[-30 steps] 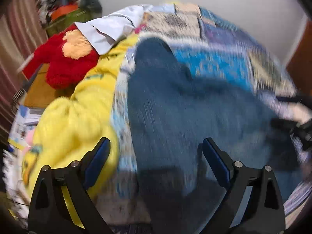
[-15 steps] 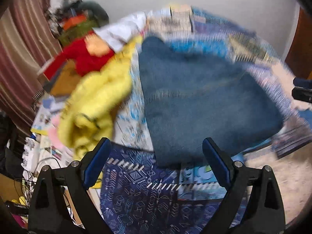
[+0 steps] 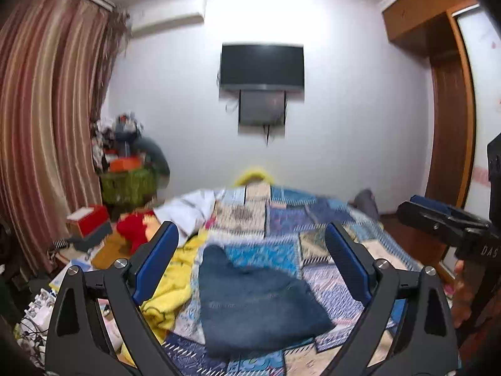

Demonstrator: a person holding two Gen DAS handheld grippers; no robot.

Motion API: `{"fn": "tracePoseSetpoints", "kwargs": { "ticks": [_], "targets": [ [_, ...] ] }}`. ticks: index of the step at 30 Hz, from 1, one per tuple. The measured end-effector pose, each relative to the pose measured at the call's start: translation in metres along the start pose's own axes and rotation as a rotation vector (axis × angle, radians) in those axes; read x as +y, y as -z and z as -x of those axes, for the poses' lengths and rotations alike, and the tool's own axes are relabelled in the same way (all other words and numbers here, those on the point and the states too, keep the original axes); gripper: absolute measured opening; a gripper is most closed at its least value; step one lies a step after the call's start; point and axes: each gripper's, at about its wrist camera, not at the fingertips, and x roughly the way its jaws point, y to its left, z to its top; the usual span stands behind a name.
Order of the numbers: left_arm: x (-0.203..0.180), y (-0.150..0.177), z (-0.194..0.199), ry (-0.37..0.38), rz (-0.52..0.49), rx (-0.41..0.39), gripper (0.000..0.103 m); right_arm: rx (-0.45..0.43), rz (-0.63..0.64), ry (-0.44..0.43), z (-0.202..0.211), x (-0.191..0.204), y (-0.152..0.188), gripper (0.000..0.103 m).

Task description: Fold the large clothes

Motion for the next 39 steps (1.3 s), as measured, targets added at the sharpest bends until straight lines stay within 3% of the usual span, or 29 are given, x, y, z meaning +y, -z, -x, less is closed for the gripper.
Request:
{"fn": "tracePoseSetpoints", "kwargs": {
  "ticks": [5, 9, 13, 20, 39],
  "targets": [
    [-0.013, 0.002, 0.025, -0.010, -0.018, -0.063, 0.096, -0.035, 0.051, 0.069, 0.021, 0.022, 0.006, 0.087],
    [-0.018, 0.010, 0.028, -0.024, -0.024, -0.058, 0.100, -0.026, 0.049, 0.139, 0.028, 0.031, 0.018, 0.102],
    [-0.014, 0.016, 0.022, -0.013, 0.006, -0.025, 0.102, 0.001, 0.059, 0.171, 0.028, 0.035, 0.024, 0.103],
    [-0.007, 0.019, 0.017, -0.002, 0.053, 0.000, 0.102, 0.008, 0.063, 0.173, 0.031, 0.034, 0.027, 0.103],
    [-0.005, 0.022, 0.016, 0.001, 0.060, 0.009, 0.102, 0.031, 0.052, 0.168, 0.023, 0.030, 0.028, 0.103]
  ]
}}
